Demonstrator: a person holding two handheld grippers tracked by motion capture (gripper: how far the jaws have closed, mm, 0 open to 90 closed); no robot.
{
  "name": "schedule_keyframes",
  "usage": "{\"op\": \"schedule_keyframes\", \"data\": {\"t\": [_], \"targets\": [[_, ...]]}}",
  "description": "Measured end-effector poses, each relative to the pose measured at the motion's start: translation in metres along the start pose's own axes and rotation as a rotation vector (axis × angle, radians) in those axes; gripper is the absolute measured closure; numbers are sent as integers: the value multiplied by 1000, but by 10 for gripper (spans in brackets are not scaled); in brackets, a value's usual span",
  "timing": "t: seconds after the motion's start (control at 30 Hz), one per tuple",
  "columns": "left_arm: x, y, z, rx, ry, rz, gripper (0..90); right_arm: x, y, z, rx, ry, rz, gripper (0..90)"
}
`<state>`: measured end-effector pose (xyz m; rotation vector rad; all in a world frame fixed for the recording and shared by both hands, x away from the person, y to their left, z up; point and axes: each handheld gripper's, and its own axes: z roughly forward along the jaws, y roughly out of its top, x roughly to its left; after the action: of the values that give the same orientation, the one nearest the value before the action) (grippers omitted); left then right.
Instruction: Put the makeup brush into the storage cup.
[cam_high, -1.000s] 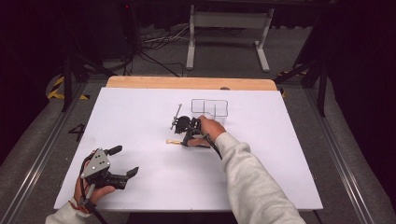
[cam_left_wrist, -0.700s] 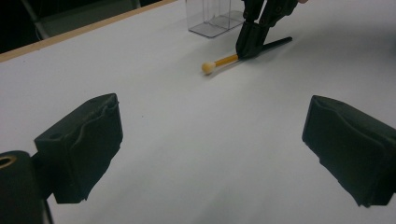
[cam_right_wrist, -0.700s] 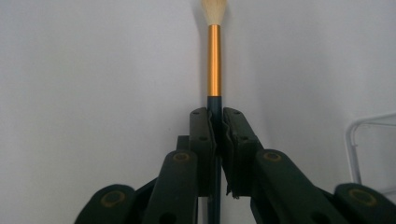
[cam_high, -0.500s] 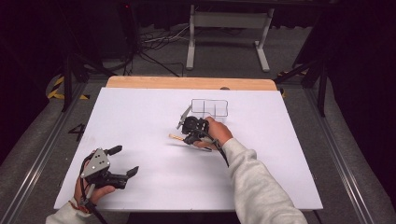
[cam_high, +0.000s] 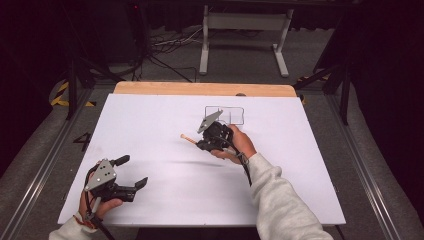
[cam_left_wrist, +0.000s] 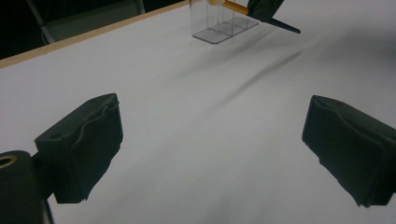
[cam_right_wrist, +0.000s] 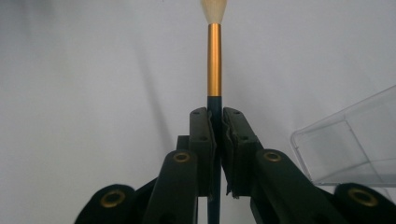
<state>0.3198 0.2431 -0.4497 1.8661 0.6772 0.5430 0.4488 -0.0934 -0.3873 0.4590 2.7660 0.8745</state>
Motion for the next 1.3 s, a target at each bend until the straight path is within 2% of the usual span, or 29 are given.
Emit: {"op": "schedule_keyframes", "data": {"t": [0.27,0.43,0.57,0.83,1.03,1.23,1.3], "targets": [[0,0,-1,-14,9,-10,59,6,-6,-6,-54,-13,-1,838],[0,0,-1,-13,10,-14,59,8,-12,-9,-91,-20,25,838],[1,0,0,-10,13,-11,60,6,-14,-15,-141,-28,40,838],[2,-1,0,-14,14,-22,60,3,-19,-32,-257,-84,77,838],[3,-2,-1,-14,26,-27,63,0,-23,-43,-323,-107,119,838],[4,-1,-2,-18,24,-35,63,-2,-28,-57,-410,-161,151,838],[4,-1,-2,-17,25,-35,62,-4,-28,-61,-440,-178,147,838]]}}
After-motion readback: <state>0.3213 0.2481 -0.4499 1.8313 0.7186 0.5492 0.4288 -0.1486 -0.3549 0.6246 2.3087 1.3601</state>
